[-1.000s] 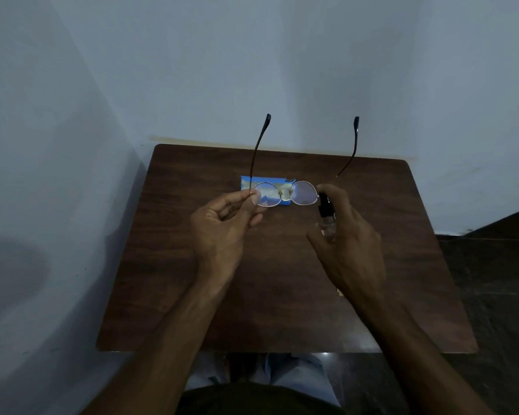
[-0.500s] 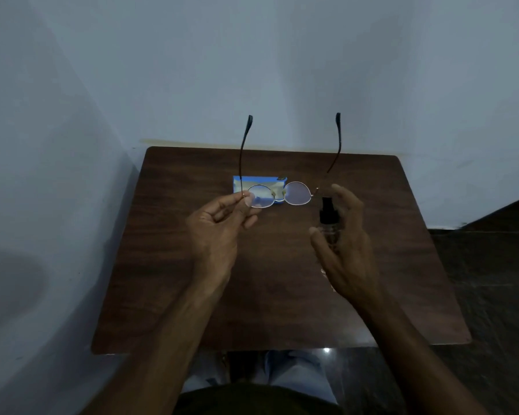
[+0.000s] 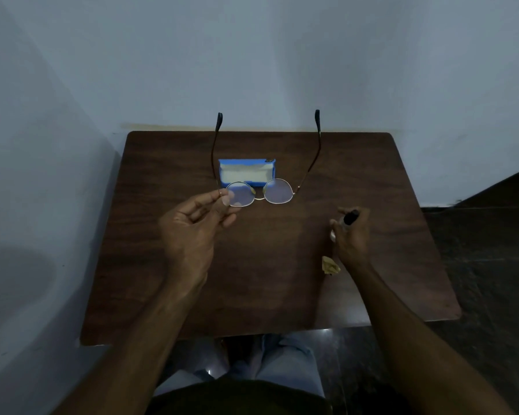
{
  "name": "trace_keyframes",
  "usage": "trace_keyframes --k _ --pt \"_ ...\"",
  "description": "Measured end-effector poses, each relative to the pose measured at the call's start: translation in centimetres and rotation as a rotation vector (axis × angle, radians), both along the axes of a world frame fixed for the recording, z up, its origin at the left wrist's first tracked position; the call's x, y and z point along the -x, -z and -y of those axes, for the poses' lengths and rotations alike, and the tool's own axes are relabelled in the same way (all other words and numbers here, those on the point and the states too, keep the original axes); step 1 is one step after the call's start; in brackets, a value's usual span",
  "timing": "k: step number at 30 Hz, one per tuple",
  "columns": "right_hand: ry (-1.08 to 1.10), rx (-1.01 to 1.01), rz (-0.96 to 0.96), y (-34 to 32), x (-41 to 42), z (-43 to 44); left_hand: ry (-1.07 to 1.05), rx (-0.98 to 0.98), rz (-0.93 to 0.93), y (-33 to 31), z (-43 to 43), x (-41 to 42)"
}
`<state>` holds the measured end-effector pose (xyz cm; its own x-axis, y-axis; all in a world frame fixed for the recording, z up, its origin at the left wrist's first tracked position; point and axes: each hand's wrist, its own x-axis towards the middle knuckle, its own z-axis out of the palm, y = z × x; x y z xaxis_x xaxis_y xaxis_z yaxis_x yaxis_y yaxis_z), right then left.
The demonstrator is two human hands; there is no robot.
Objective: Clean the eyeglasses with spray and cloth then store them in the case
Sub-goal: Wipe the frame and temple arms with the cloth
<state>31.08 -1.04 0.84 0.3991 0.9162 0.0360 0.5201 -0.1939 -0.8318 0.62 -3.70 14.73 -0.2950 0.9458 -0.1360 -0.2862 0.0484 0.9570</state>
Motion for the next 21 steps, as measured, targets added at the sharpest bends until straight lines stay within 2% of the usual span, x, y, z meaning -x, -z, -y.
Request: trace_keyframes --k 6,15,19,21 --pt "0.04 0.046 -0.075 2.0 -0.5 -0.1 -0.006 0.002 -0.032 0.5 0.4 0.4" --pt "0.079 0.104 -0.073 2.9 -1.0 1.2 0.036 0.008 -0.023 0.6 0.3 -0.7" --pt "0.107 0.125 -0.171 3.8 -1.2 3.2 0.039 0.005 -0.021 0.6 0.2 -1.0" --pt "0.15 0.153 -0.1 4.0 -0.7 5.5 0.043 -0.001 -0.017 0.5 0.2 -1.1"
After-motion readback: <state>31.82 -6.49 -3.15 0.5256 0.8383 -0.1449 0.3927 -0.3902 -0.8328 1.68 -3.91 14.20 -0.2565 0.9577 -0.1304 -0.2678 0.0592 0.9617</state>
